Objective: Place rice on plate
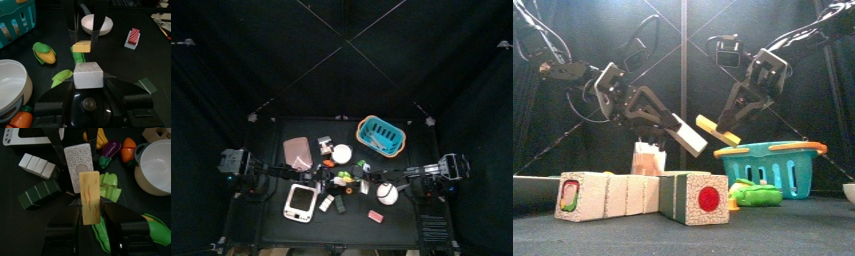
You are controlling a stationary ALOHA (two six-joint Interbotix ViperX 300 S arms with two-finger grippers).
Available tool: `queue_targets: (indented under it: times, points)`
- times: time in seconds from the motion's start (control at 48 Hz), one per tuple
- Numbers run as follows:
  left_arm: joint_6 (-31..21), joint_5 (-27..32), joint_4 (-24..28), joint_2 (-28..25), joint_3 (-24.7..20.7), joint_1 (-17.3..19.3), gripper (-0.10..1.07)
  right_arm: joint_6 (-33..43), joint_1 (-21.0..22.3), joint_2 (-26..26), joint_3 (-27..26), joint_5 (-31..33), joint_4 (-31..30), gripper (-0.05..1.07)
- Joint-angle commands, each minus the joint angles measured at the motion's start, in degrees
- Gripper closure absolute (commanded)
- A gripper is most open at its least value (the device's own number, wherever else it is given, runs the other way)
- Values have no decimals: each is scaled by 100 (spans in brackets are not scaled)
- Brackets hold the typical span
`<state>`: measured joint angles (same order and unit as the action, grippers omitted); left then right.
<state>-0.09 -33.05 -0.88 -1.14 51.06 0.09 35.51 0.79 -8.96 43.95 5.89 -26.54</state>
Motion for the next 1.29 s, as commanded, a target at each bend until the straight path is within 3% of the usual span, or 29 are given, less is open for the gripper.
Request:
queue_targets:
  times: [0.0, 0.354, 0.542, 0.979, 1.271]
  points:
    - [0, -44, 0, 105, -35, 9, 55, 0, 18, -167, -44, -26, 0, 52]
    - [9, -44, -9, 141, 44, 9, 55, 0, 18, -167, 0, -26, 0, 52]
    - [0, -44, -26, 396, 334, 9, 55, 0, 18, -176, 44, -26, 0, 52]
    - [18, -44, -281, 2285, 2013, 229, 55, -9, 26, -149, 44, -26, 0, 52]
    - [35, 97, -475, 3498, 3041, 1063, 55, -9, 26, -105, 35, -26, 0, 52]
